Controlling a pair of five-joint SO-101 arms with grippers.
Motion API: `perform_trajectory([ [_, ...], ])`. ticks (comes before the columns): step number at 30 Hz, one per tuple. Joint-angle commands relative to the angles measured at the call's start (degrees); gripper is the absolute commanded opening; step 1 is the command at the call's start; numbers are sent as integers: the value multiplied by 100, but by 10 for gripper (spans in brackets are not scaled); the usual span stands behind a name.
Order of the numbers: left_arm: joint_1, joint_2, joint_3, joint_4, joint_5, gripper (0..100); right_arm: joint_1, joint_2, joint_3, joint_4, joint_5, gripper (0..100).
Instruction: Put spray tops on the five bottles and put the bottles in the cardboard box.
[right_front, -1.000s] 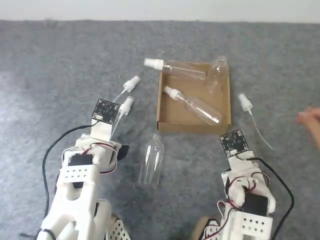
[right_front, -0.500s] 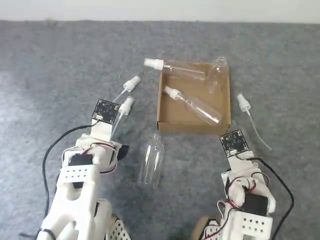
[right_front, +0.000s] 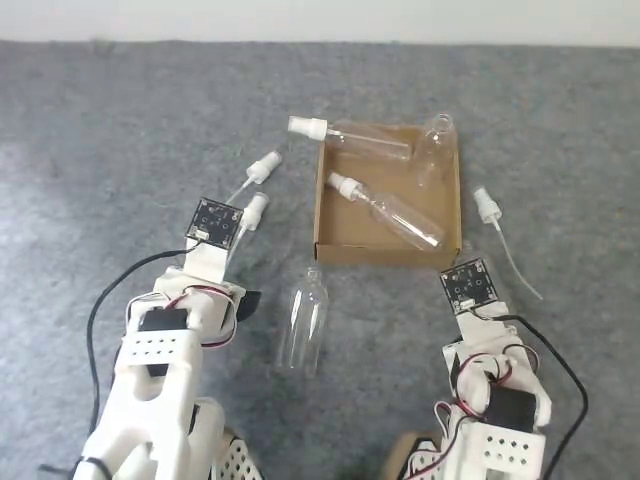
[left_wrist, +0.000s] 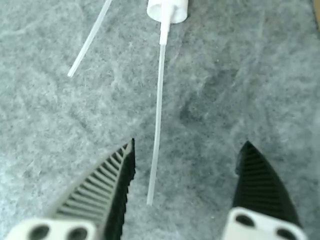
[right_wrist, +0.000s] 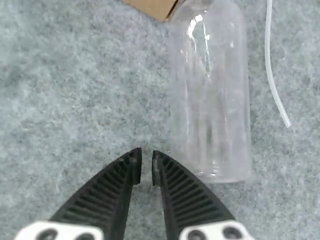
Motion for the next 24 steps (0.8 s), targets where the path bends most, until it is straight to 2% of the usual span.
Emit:
perform_trajectory([
  [1,9,-185,-22,-114,-53,306,31,-48,114,48,53,6],
  [24,26,-185,-22,-114,-53,306,4,-48,114,48,53,6],
])
